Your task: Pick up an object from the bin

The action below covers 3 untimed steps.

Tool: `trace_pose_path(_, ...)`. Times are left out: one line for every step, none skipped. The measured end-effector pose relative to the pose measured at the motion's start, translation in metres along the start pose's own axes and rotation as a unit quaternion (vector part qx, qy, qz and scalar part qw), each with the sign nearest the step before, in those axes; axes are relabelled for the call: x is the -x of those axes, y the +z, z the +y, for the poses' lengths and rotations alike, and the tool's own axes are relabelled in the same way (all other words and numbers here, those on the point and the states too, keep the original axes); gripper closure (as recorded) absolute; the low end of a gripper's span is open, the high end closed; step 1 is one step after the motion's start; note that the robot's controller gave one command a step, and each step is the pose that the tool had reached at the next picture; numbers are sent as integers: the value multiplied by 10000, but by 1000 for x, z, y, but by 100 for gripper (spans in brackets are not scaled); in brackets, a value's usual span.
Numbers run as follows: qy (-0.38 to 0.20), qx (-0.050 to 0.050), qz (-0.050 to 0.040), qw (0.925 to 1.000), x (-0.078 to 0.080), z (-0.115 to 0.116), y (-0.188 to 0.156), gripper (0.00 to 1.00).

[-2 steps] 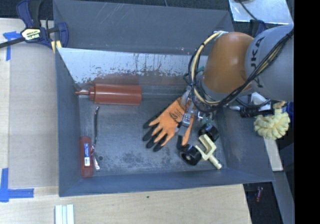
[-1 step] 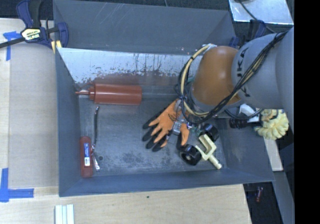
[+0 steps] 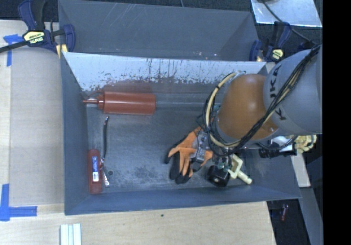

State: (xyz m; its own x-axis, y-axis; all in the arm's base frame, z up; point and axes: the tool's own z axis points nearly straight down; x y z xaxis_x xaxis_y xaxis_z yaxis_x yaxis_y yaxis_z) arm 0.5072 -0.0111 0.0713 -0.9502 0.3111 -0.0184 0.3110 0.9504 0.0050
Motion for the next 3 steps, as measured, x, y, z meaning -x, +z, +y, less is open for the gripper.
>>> trace_pose_path(1, 2, -1, 10000, 0, 0, 0, 100)
trace_pose_path(4, 2, -2, 10000, 0, 0, 0, 100)
trace_pose_path(5, 2, -2, 10000, 0, 0, 0, 100)
